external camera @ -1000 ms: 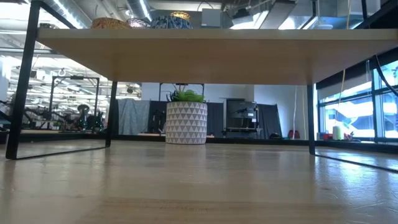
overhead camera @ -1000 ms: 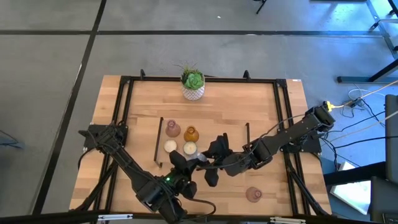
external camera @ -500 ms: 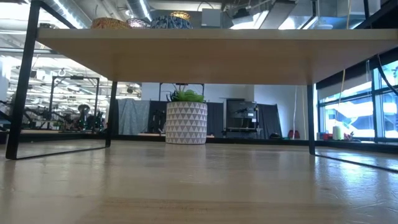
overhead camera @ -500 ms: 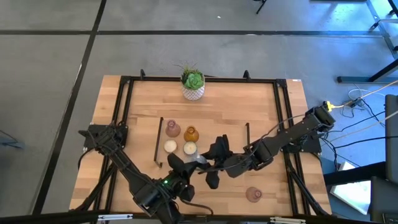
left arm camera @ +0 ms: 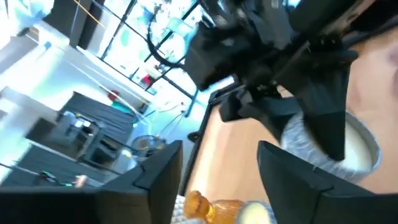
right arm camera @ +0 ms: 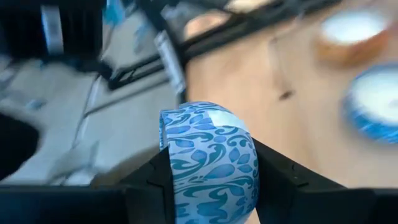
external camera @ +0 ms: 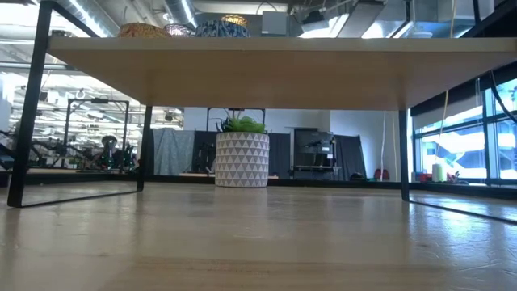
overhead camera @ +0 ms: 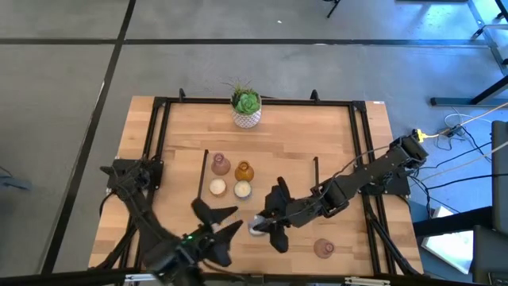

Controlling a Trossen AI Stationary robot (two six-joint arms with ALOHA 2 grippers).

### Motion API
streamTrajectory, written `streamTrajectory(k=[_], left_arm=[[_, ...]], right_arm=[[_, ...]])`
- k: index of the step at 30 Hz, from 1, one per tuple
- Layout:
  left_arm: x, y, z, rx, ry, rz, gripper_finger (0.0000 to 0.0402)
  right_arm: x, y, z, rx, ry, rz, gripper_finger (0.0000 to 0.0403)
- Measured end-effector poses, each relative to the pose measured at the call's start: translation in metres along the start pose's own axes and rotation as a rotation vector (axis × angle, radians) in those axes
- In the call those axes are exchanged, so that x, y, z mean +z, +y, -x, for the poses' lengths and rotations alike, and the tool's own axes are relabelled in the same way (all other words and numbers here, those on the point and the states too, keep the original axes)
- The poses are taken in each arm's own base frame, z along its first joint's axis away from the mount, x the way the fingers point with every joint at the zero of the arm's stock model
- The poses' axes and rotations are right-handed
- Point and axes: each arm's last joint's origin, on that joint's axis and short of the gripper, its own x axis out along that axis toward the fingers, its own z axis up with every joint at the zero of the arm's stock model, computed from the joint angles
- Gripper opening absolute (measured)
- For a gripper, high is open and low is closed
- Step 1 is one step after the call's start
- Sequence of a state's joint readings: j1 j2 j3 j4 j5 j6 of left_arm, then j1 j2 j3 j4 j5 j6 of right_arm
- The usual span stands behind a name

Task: Pick & Place candle stick holders
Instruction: Put the blue scented candle on the shelf

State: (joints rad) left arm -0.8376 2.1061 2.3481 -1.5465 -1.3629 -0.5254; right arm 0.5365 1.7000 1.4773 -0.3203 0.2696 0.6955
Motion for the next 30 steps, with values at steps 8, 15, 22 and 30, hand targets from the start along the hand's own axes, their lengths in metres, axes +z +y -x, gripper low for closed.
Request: streamTrajectory(k=[8, 15, 22, 30], left_arm=[[-0.003, 0.003, 0.033, -0.035, -0.067, 0.091, 0.021], [0.001, 0.037, 0.031, 0.105, -0.165, 0.291, 0.0209], [-0.035, 0.091, -0.019, 0.229, -0.072, 0.382, 0.0209], [-0.146, 0.087, -0.037, 0.263, -0.015, 0.378, 0.0188]], right_arm=[[-0.005, -0.022, -0.001, 0.069, 0.315, -0.053, 0.0148], [0.016, -0.067, 0.001, -0.104, 0.349, -0.162, 0.0148], [0.036, -0.113, 0.001, -0.196, 0.381, -0.209, 0.0148], [0.047, -0.131, 0.001, -0.143, 0.395, -0.225, 0.0151]])
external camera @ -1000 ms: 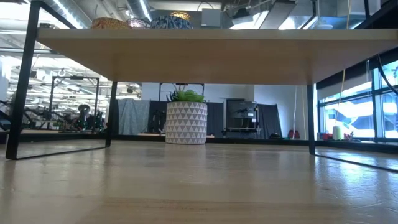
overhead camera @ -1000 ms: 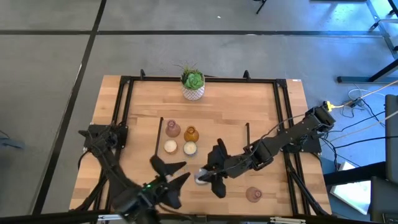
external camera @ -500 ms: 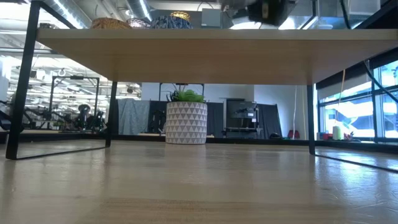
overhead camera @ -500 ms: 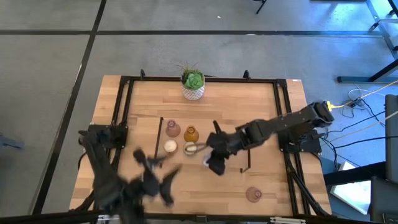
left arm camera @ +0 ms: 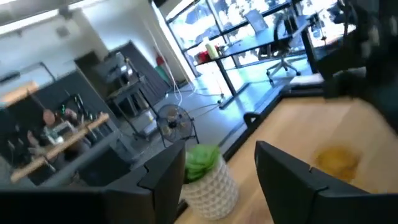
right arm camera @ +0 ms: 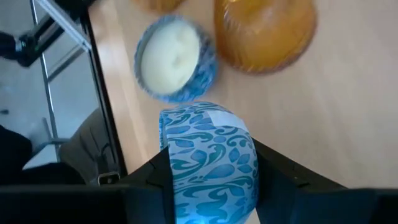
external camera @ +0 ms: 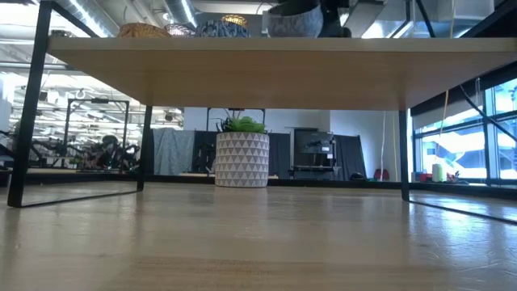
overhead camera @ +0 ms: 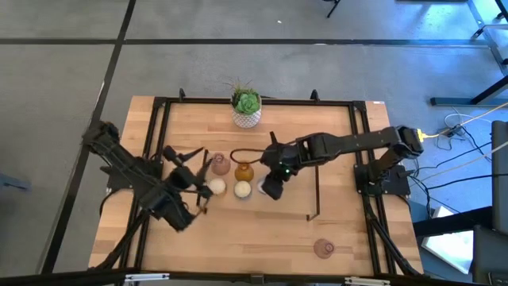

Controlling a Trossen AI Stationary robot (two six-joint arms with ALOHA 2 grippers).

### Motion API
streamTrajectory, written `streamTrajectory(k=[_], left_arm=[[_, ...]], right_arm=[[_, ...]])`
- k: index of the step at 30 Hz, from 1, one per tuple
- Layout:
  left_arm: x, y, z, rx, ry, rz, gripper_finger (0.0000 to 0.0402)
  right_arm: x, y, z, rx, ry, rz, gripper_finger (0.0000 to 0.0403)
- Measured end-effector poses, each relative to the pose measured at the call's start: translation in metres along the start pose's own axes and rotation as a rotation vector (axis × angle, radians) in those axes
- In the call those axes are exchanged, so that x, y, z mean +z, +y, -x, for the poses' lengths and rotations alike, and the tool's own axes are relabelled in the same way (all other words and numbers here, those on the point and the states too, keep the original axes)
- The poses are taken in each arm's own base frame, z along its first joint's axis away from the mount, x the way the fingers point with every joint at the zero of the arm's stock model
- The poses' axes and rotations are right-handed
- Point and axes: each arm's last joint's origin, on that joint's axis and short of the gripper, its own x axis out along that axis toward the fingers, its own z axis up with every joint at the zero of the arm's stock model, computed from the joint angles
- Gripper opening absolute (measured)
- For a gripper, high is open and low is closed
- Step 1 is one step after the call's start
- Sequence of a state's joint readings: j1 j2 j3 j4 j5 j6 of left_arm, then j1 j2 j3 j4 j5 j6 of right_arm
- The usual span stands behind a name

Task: Pick & Place candle stick holders
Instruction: Put the blue scented candle on the shelf

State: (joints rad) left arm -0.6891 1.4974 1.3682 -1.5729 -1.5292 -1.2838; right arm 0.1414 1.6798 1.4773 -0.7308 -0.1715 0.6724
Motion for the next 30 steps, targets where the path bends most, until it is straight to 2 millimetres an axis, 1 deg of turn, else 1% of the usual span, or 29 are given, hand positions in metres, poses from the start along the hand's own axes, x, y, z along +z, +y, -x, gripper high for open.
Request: streamTrajectory(k=[2, 4, 5, 7, 11, 14, 17, 19, 21, 24, 26, 27, 29, 30], left_arm=[[-0.016, 0.012, 0.006, -0.016, -0.039, -0.015, 0.018], [-0.026, 0.025, 0.013, -0.048, -0.062, -0.005, 0.0171], [-0.031, 0.028, 0.015, -0.061, -0.07, -0.006, 0.0167], [-0.04, 0.029, 0.019, -0.08, -0.078, -0.004, 0.0158], [-0.048, 0.036, 0.02, -0.091, -0.086, 0.019, 0.0141], [-0.059, 0.035, 0.016, -0.075, -0.078, 0.014, 0.013], [-0.063, 0.034, 0.015, -0.081, -0.046, 0.025, 0.0116], [-0.062, 0.028, 0.019, -0.105, -0.026, 0.045, 0.0105], [-0.058, 0.019, 0.026, -0.151, -0.007, 0.039, 0.0092], [-0.042, -0.002, 0.036, -0.27, 0.031, 0.005, 0.0072], [-0.026, -0.021, 0.038, -0.427, 0.042, -0.043, 0.0058], [-0.018, -0.031, 0.037, -0.531, 0.018, -0.069, 0.0052], [-0.01, -0.048, 0.036, -0.764, -0.101, -0.139, 0.0042], [-0.009, -0.052, 0.035, -0.843, -0.169, -0.178, 0.0039]], right_arm=[[0.001, 0.0, 0.003, 0.006, -0.014, -0.001, 0.0151], [0.003, 0.001, 0.006, 0.021, -0.034, 0.003, 0.0151], [0.004, 0.002, 0.006, 0.033, -0.043, 0.006, 0.0152], [0.004, 0.004, 0.006, 0.052, -0.037, 0.009, 0.0152], [0.006, 0.008, 0.005, 0.085, -0.063, 0.021, 0.0152], [0.006, 0.009, 0.005, 0.09, -0.07, 0.023, 0.0152], [0.006, 0.009, 0.005, 0.09, -0.069, 0.033, 0.0152], [0.005, 0.009, 0.005, 0.086, -0.065, 0.047, 0.0152], [0.005, 0.008, 0.005, 0.079, -0.057, 0.055, 0.0152], [0.004, 0.008, 0.005, 0.074, -0.052, 0.068, 0.0153], [0.004, 0.007, 0.005, 0.075, -0.051, 0.071, 0.0153], [0.005, 0.007, 0.005, 0.078, -0.049, 0.07, 0.0153], [0.005, 0.007, 0.005, 0.081, -0.048, 0.07, 0.0153], [0.005, 0.007, 0.005, 0.081, -0.048, 0.07, 0.0153]])
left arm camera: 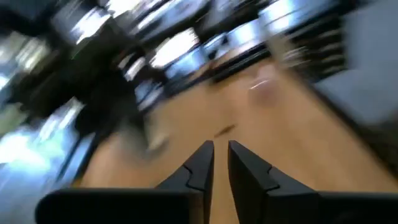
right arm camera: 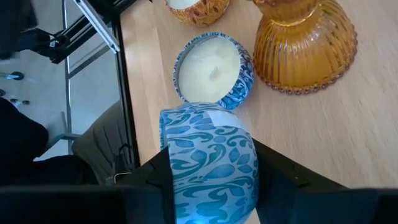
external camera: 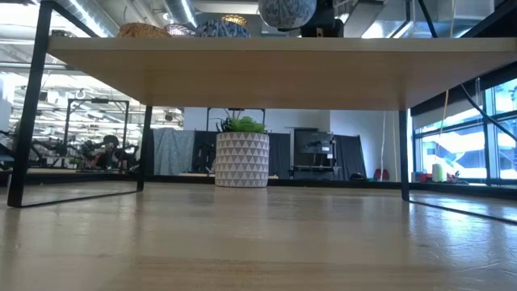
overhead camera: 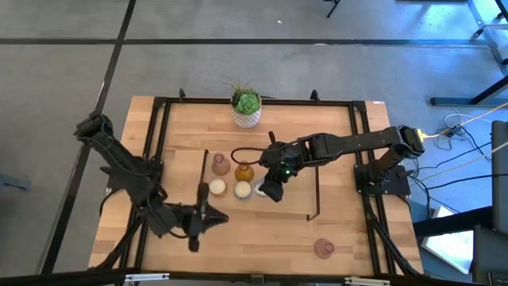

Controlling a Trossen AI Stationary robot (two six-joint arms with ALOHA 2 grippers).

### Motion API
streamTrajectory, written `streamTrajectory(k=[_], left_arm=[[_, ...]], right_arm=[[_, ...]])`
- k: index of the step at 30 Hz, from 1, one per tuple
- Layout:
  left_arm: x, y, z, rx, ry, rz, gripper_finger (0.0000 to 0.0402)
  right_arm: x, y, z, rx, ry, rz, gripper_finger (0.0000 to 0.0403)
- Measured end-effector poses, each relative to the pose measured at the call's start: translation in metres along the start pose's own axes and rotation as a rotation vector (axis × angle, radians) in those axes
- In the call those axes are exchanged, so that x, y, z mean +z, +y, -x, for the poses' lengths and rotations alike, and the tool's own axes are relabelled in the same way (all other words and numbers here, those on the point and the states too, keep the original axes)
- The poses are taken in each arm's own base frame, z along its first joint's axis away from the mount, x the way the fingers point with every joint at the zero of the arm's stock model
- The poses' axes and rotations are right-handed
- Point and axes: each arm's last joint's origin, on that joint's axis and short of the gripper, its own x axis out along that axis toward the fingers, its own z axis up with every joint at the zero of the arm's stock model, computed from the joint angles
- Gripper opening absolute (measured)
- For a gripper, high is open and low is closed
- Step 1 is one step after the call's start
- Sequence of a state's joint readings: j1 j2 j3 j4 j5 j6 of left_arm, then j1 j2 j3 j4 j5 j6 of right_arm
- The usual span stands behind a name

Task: Pick & Place candle stick holders
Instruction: Put the blue scented candle on the shelf

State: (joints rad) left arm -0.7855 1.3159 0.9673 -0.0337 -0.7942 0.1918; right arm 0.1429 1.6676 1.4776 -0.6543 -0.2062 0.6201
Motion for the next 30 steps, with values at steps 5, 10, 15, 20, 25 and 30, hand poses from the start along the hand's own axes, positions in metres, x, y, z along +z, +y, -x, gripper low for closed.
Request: streamTrajectory(k=[5, 10, 15, 20, 25, 30], left_arm=[[0.002, 0.017, 0.005, 0.022, -0.084, -0.013, 0.0036], [-0.027, 0.035, 0.029, -0.074, -0.209, 0.048, 0.0036], [-0.066, 0.068, 0.064, -0.001, -0.462, 0.187, 0.0036], [-0.096, 0.082, 0.085, 0.07, -0.563, 0.266, 0.0036], [-0.1, 0.087, 0.092, 0.077, -0.593, 0.282, 0.0036], [-0.095, 0.087, 0.09, 0.08, -0.588, 0.262, 0.0036]], right_arm=[[0.0, 0.0, 0.0, 0.0, 0.0, 0.004, 0.0153], [0.0, 0.0, 0.0, 0.003, 0.003, 0.006, 0.0153], [0.003, -0.006, 0.002, -0.003, 0.01, -0.075, 0.0153], [0.006, -0.014, 0.004, 0.023, 0.048, -0.187, 0.0153], [-0.003, -0.014, 0.0, -0.021, 0.114, -0.268, 0.0153], [-0.011, -0.005, -0.016, -0.034, 0.149, -0.28, 0.0153]])
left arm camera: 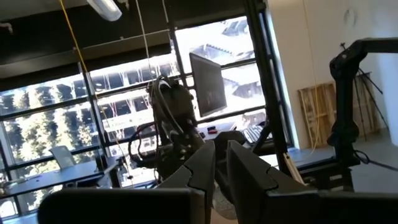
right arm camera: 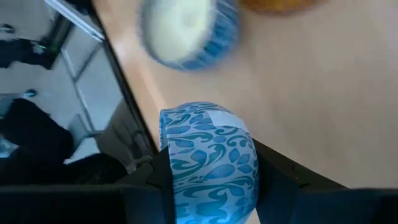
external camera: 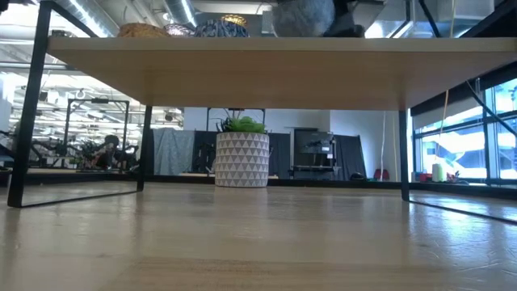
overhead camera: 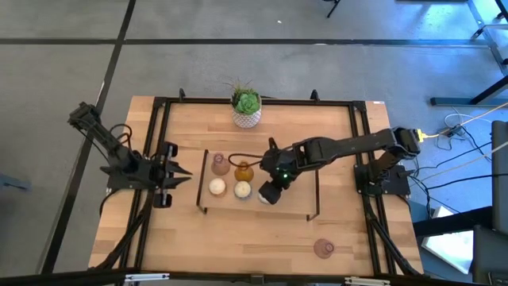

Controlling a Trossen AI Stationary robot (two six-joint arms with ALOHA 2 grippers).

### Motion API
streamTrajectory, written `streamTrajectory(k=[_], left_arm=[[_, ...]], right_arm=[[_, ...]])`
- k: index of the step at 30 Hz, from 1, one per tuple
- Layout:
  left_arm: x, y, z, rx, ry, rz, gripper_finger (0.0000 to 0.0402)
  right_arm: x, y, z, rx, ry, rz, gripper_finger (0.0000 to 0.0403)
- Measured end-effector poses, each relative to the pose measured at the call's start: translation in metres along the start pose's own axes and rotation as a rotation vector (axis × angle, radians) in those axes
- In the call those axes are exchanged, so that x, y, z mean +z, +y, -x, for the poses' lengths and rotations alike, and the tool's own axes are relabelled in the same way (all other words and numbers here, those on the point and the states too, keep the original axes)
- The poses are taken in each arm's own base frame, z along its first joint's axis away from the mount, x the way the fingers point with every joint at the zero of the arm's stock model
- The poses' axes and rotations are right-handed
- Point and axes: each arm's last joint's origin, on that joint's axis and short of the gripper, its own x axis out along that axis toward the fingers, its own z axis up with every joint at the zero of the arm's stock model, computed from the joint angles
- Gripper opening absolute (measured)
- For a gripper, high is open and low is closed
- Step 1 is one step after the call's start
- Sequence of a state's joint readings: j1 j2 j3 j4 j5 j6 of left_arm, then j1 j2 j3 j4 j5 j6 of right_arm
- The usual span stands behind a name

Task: Pick & Place candle stick holders
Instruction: Put the blue scented candle on the shelf

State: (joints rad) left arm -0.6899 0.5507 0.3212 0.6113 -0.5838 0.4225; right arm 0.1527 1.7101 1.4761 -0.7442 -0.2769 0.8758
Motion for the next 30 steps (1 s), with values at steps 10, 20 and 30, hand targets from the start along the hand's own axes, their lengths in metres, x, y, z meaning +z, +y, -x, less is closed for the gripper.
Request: streamTrajectory(k=[10, 20, 30], left_arm=[[0.002, -0.005, -0.008, 0.004, -0.01, -0.034, 0.0036], [0.002, -0.006, -0.009, 0.004, -0.011, -0.047, 0.0036], [0.002, -0.006, -0.009, 0.004, -0.01, -0.047, 0.0036]], right_arm=[[-0.001, 0.001, -0.016, -0.023, 0.012, 0.004, 0.0154], [-0.001, -0.007, -0.015, -0.088, 0.03, 0.005, 0.0192], [-0.001, -0.003, -0.011, -0.099, 0.024, 0.04, 0.0253]])
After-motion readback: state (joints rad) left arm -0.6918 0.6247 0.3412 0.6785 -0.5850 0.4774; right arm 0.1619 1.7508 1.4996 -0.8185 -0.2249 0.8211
